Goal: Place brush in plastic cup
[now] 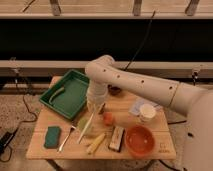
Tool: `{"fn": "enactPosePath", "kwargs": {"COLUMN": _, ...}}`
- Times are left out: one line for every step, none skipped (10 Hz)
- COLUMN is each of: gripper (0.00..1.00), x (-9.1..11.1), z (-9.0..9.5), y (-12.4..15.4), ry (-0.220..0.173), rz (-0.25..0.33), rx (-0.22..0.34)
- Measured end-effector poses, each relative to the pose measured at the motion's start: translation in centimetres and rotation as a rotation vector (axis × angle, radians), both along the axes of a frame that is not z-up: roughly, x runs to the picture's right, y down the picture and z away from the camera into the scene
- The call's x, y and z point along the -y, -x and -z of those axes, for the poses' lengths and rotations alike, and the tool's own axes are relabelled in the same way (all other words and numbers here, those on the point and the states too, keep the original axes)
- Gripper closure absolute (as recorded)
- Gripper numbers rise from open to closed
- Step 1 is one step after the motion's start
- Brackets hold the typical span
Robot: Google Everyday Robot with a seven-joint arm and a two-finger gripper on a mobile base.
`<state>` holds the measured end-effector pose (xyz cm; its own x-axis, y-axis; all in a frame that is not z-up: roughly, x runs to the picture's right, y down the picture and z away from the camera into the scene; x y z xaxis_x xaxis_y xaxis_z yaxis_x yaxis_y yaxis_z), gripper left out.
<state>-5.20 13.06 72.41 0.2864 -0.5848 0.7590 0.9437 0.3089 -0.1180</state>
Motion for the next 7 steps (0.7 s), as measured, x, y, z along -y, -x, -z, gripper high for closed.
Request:
{"fn": "enactPosePath", "kwargs": {"gripper": 1.00, "x": -1.3, "z": 0.2, "y": 0.0, "ry": 0.023, "rz": 0.012, "rx": 0.007}}
{"fn": "enactPosePath", "kwargs": {"gripper": 1.00, "x": -2.5, "z": 0.4, "y": 0.4, "ry": 0.043, "rz": 0.027, "rx": 0.018}}
{"fn": "enactPosePath", "kwargs": {"gripper": 1.00, "x": -2.9, "z": 0.5, "y": 0.6, "ry": 0.050, "rz": 0.032, "rx": 0.023}}
{"fn": "enactPosePath", "kwargs": {"gripper": 1.00, "x": -3.9, "z": 0.6, "y": 1.8, "ry": 0.080, "rz": 0.047, "rx": 0.047}}
{"fn": "enactPosePath", "kwargs": {"gripper": 1.00, "x": -4.1, "z": 0.4, "y": 3.1, "ry": 0.087, "rz": 0.051, "rx": 0.067}}
{"fn": "enactPosePath", "kwargs": {"gripper": 1.00, "x": -4.2, "z": 0.3, "y": 3.6, "ry": 0.088, "rz": 0.051, "rx": 0.073}}
{"fn": "enactPosePath", "kwargs": {"gripper": 1.00, "x": -4.3, "z": 0.0, "y": 4.1, "ry": 0.092, "rz": 0.051, "rx": 0.077}}
